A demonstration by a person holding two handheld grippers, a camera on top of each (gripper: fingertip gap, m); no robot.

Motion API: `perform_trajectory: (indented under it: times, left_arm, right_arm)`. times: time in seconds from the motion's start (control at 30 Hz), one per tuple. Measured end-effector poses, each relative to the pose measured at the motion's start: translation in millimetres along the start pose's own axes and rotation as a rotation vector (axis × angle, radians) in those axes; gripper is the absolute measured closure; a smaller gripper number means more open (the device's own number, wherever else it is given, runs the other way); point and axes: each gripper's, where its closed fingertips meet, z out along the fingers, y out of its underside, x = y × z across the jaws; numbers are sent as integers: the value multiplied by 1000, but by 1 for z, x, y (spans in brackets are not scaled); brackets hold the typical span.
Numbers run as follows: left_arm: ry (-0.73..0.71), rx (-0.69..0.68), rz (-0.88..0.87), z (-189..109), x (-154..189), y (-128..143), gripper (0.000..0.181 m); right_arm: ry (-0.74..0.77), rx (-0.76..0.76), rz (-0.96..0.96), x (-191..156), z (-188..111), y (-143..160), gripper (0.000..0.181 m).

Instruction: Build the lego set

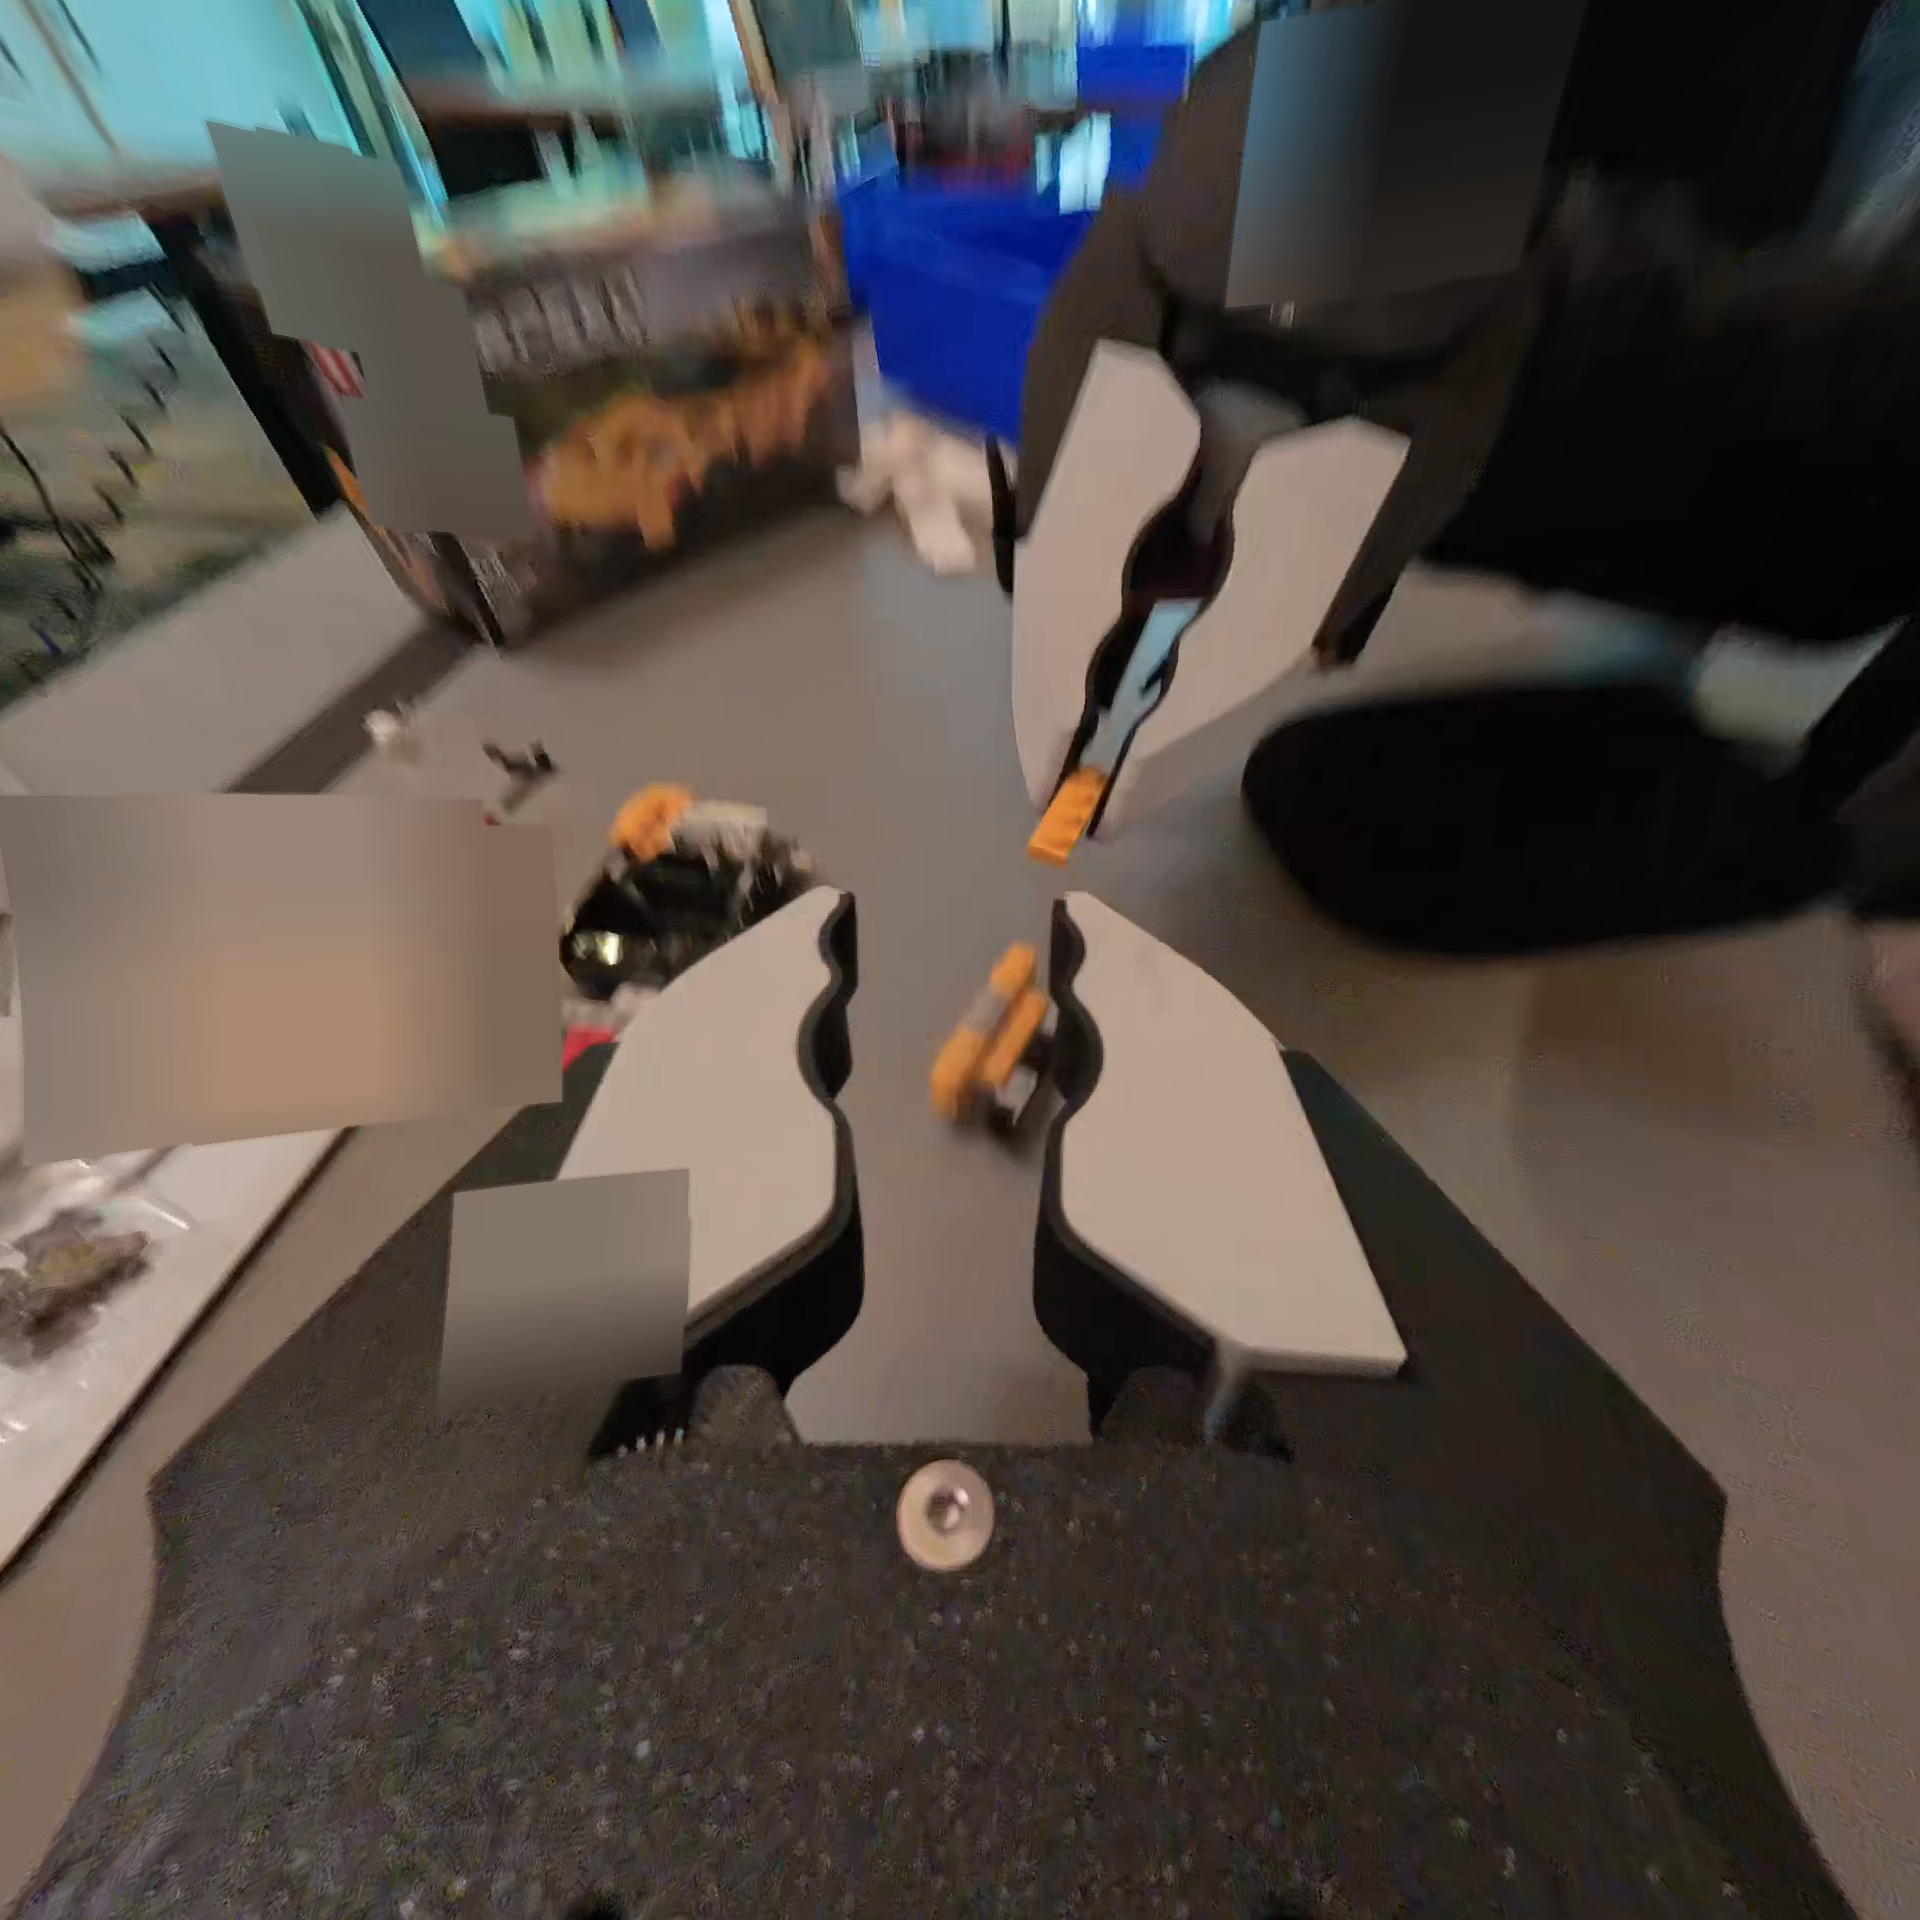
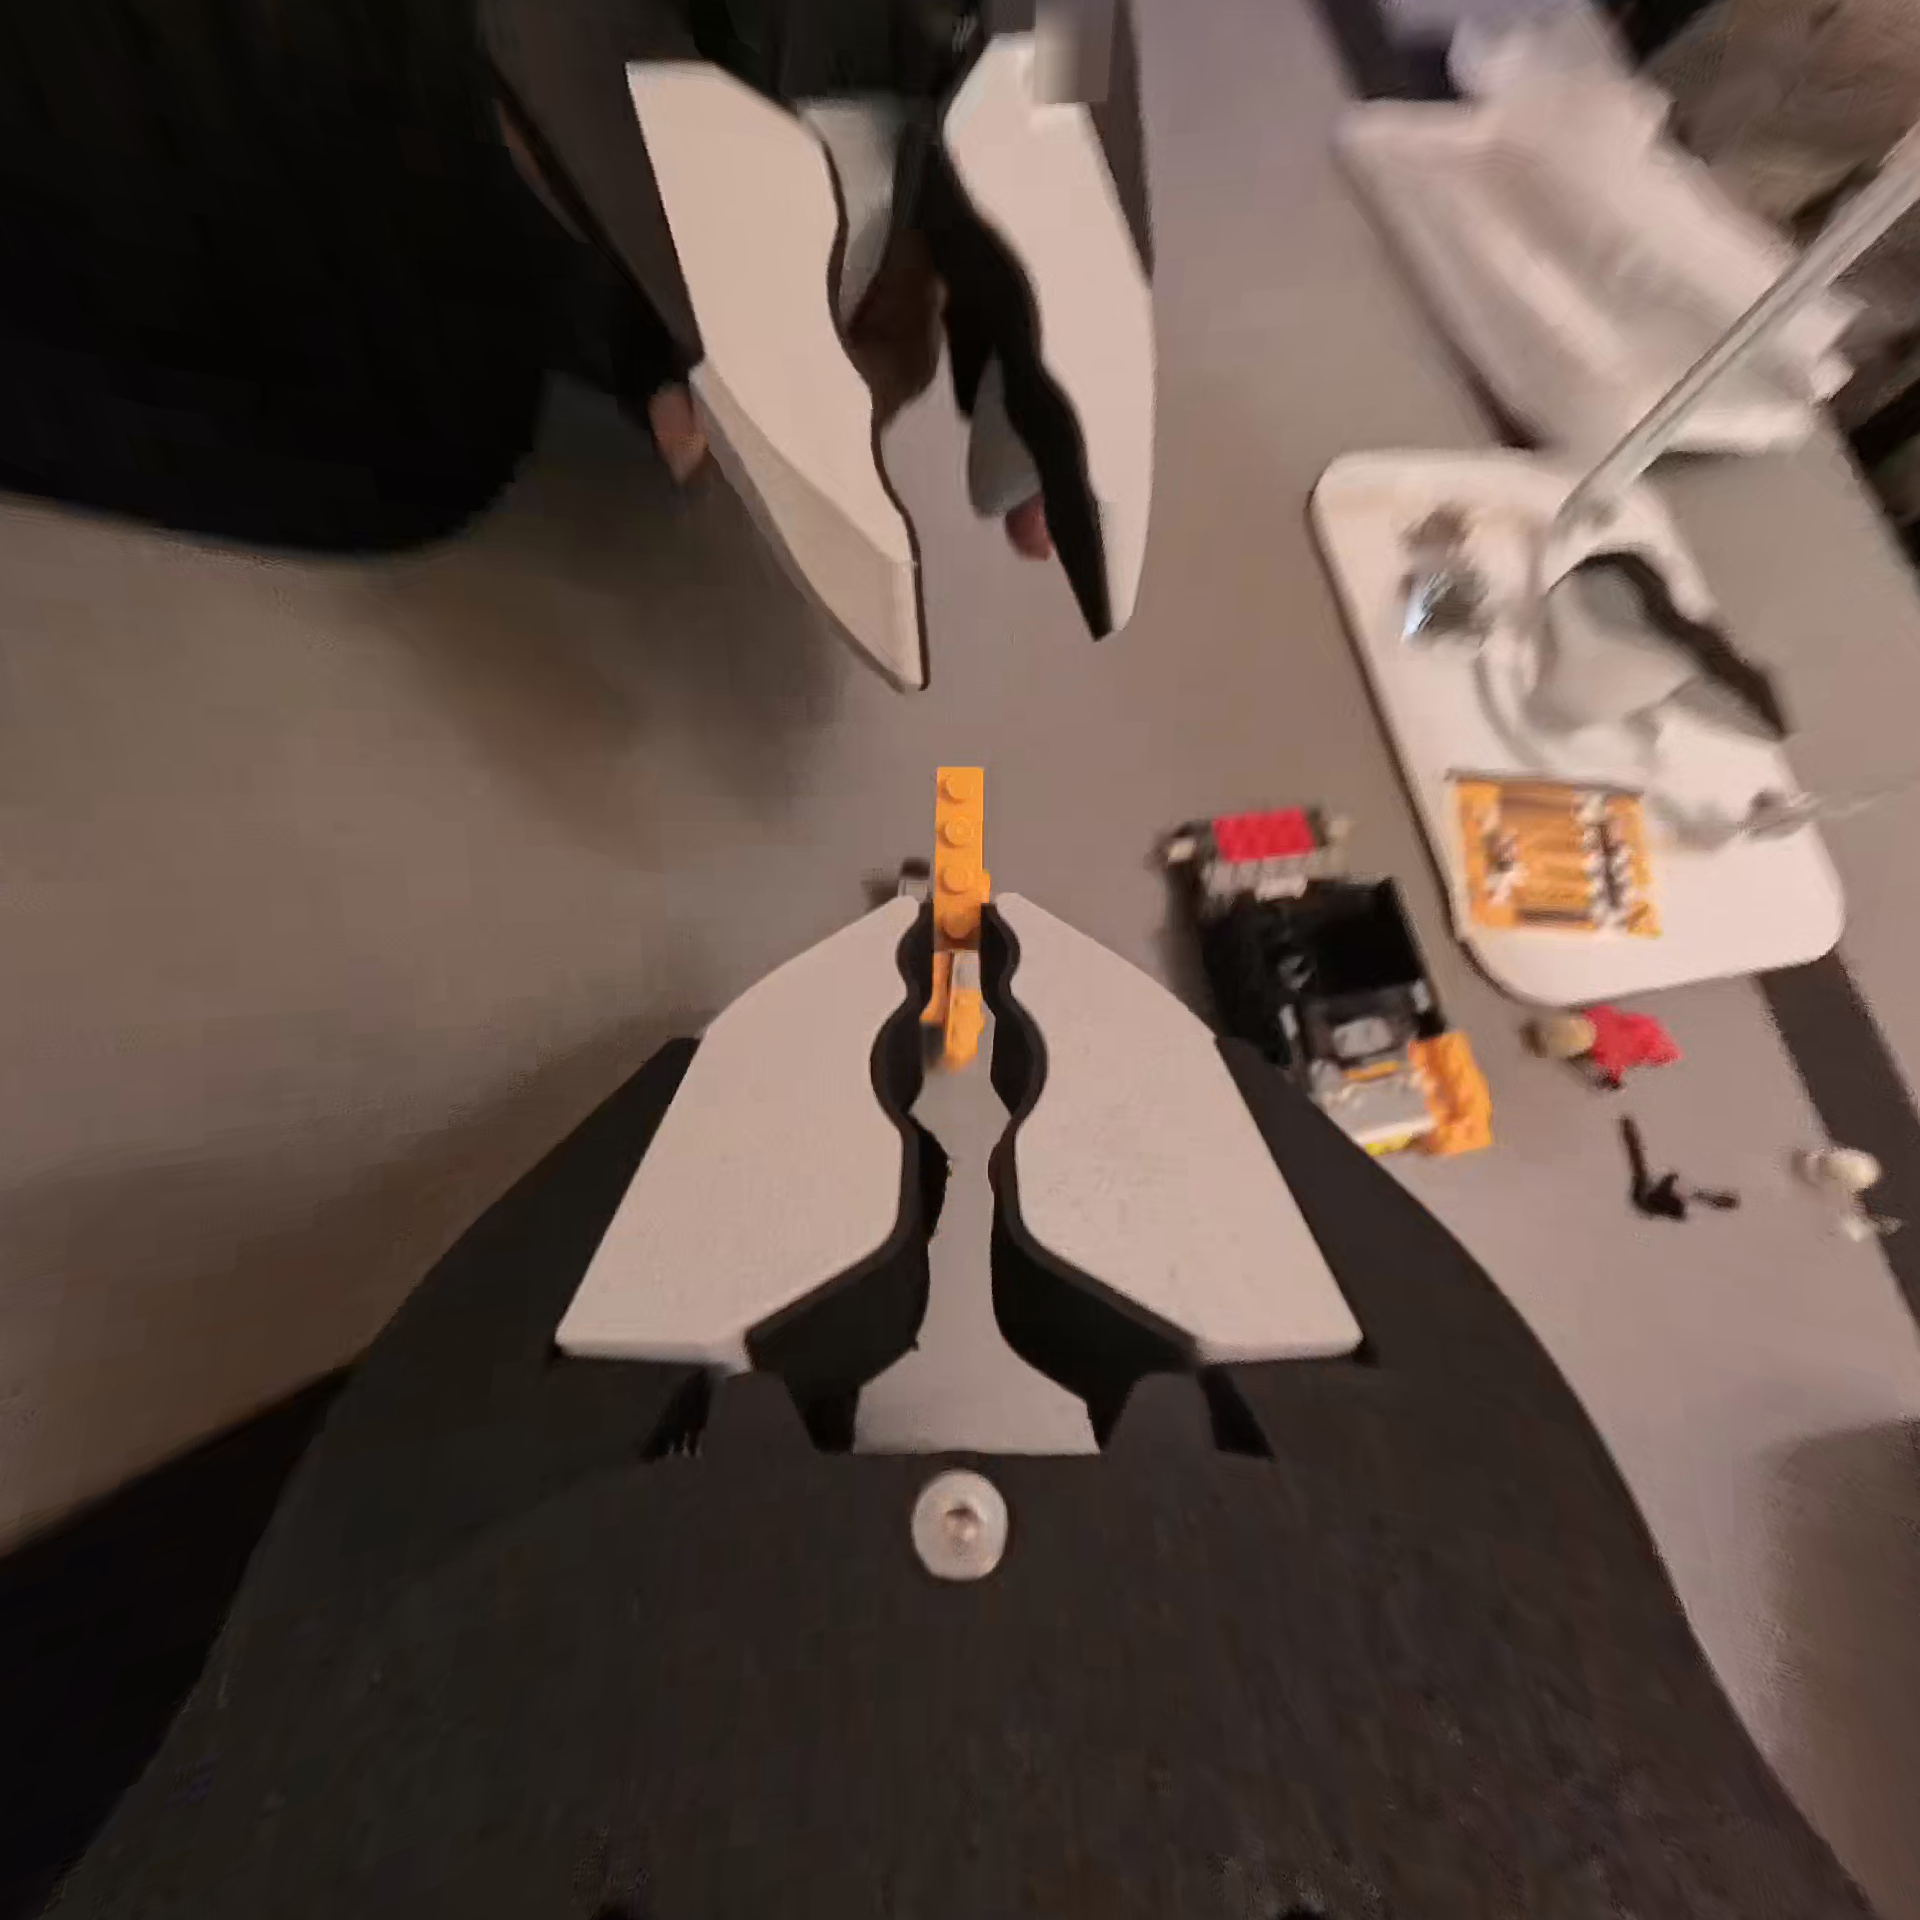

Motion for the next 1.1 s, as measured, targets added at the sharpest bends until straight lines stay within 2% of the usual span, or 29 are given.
perform_trajectory:
  times: [0.1,0.23,0.33,0.4,0.47,0.57,0.73,0.83,0.9,0.97,1.1]
  left_arm:
    - [33,-218,43,25,4,44,133]
    - [67,-345,54,40,3,75,128]
    - [58,-395,97,44,0,85,128]
    - [60,-415,108,46,0,88,135]
    - [50,-422,115,45,1,89,150]
    - [14,-453,92,40,1,90,153]
    - [-84,-517,37,31,3,93,153]
    - [-78,-528,-9,29,9,94,153]
    - [-50,-533,-31,26,12,95,141]
    - [-6,-509,-56,23,16,91,132]
    - [28,-391,-72,13,12,71,138]
  right_arm:
    - [-27,-89,0,-8,18,28,174]
    - [-29,-82,15,-8,23,35,174]
    - [-27,-49,40,-5,21,34,174]
    - [-20,-28,55,-2,20,35,174]
    - [-17,-12,68,-1,19,36,173]
    - [-13,-7,76,1,18,38,174]
    - [-18,2,78,1,18,38,173]
    - [-30,-1,78,-1,20,40,173]
    - [-34,-4,76,-1,20,41,173]
    - [-39,-2,72,-2,20,41,174]
    - [-58,-18,44,-1,19,41,174]
